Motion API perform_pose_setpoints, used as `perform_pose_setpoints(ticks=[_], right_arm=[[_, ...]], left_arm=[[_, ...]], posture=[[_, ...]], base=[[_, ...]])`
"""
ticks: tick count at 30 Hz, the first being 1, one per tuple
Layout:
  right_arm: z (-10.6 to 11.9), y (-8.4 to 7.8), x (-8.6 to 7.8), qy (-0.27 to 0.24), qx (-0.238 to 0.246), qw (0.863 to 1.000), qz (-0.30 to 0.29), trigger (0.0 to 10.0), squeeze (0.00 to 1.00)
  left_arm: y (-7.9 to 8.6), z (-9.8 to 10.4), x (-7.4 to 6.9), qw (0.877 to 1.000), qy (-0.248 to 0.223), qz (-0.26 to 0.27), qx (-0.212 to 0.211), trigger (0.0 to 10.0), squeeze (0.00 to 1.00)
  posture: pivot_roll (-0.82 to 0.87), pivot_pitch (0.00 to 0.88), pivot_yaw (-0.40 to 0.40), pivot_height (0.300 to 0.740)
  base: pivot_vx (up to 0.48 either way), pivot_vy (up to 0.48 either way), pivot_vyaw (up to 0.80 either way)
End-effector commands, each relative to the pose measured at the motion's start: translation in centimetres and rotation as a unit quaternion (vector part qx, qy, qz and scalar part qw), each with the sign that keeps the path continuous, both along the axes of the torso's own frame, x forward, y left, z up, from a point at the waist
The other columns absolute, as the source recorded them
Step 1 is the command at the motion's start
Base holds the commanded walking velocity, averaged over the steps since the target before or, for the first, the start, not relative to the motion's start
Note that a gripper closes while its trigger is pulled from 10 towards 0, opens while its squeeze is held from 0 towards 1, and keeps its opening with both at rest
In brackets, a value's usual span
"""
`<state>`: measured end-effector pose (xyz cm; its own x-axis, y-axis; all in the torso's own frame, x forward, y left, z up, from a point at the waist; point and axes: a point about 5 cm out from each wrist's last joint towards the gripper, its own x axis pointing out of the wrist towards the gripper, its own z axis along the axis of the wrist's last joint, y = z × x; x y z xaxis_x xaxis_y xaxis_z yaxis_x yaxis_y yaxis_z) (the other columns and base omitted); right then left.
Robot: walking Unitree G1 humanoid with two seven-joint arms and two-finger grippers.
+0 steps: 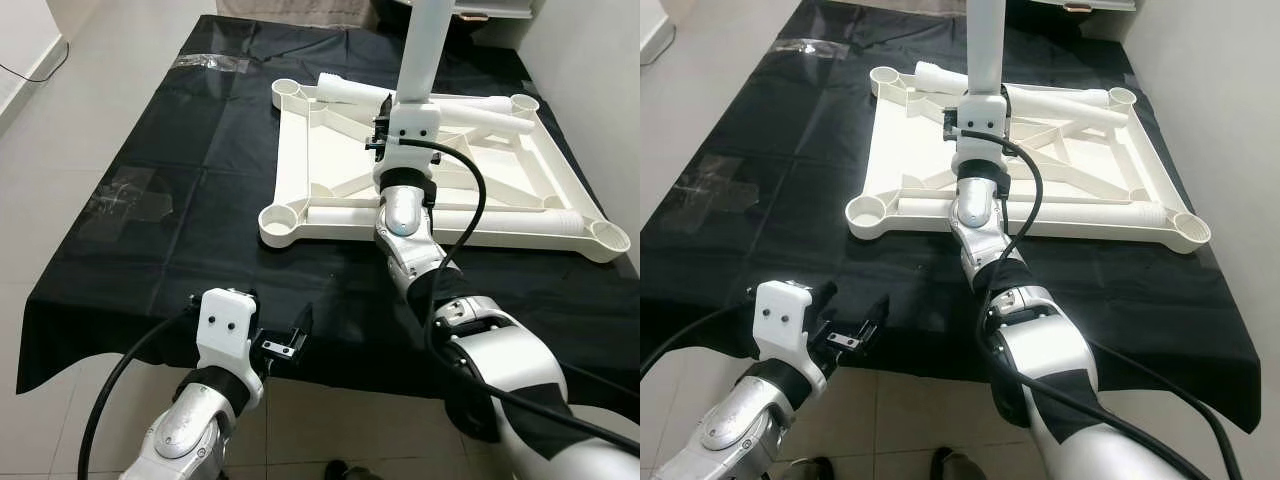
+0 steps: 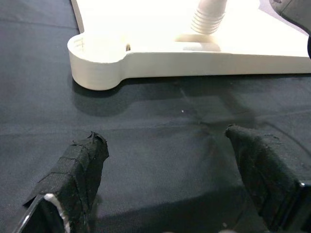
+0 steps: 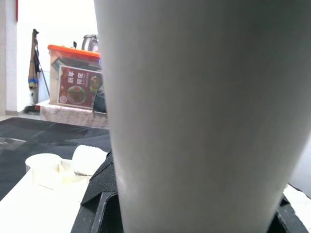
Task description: Building children table
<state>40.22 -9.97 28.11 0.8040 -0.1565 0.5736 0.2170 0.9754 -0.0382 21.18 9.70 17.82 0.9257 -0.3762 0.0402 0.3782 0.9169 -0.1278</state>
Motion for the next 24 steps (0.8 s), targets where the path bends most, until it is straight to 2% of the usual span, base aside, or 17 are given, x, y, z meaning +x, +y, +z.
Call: perform_pose_setpoints(ticks=[1, 2, 3, 5, 9, 12, 20, 22, 23, 24], right_arm=[[-0.5, 0.0, 0.1, 0.009, -0.002, 1.000, -0.005, 10.0, 0.00], [-0.5, 0.0, 0.1, 0.009, -0.002, 1.000, -0.005, 10.0, 0.00], [-2.0, 0.3, 0.1, 0.042, -0.002, 0.999, 0.009, 10.0, 0.00], [-3.4, 0.6, 0.1, 0.067, 0.001, 0.998, 0.021, 10.0, 0.00], [-4.2, 0.8, -0.1, 0.078, 0.005, 0.997, 0.027, 10.0, 0.00], [-5.6, 1.6, -0.2, 0.109, 0.013, 0.993, 0.051, 10.0, 0.00], [-6.6, 2.7, -0.5, 0.132, 0.018, 0.987, 0.085, 10.0, 0.00], [-6.2, 3.6, -0.4, 0.140, 0.027, 0.979, 0.147, 10.0, 0.00], [-6.2, 3.6, -0.4, 0.140, 0.027, 0.979, 0.147, 10.0, 0.00], [-5.8, 4.3, -0.4, 0.142, 0.038, 0.972, 0.183, 10.0, 0.00]], left_arm=[[0.0, -0.3, -0.4, 1.000, 0.008, 0.000, 0.007, 10.0, 0.00], [0.0, -0.3, -0.4, 1.000, 0.008, 0.000, 0.007, 10.0, 0.00], [0.0, -0.3, -0.4, 1.000, 0.010, 0.000, 0.009, 10.0, 0.00], [0.0, -0.4, -0.5, 1.000, 0.010, 0.000, 0.009, 10.0, 0.00], [0.1, -0.4, -0.5, 1.000, 0.010, 0.001, 0.010, 10.0, 0.00], [0.1, -0.4, -0.6, 1.000, 0.013, 0.001, 0.011, 10.0, 0.00], [0.0, -0.6, -0.6, 1.000, 0.014, -0.002, 0.014, 10.0, 0.00], [-0.1, -0.6, -0.5, 1.000, 0.014, -0.004, 0.016, 10.0, 0.00], [-0.1, -0.6, -0.5, 1.000, 0.014, -0.004, 0.016, 10.0, 0.00], [-0.1, -0.6, -0.5, 1.000, 0.013, -0.004, 0.016, 10.0, 0.00]], posture=[[0.10, 0.276, -0.111, 0.740], [0.10, 0.276, -0.111, 0.740], [0.11, 0.278, -0.113, 0.740], [0.11, 0.279, -0.116, 0.740], [0.11, 0.278, -0.115, 0.740], [0.10, 0.279, -0.117, 0.740], [0.10, 0.281, -0.117, 0.740], [0.10, 0.278, -0.111, 0.740], [0.10, 0.278, -0.111, 0.740], [0.09, 0.276, -0.115, 0.740]], base=[[0.000, 0.000, 0.00], [0.000, 0.000, 0.00], [0.000, 0.000, 0.00], [0.000, 0.000, 0.00], [0.000, 0.000, 0.00], [0.000, 0.000, 0.00], [0.000, 0.000, 0.00], [0.000, 0.000, 0.00], [0.000, 0.000, 0.00], [0.000, 0.000, 0.00]])
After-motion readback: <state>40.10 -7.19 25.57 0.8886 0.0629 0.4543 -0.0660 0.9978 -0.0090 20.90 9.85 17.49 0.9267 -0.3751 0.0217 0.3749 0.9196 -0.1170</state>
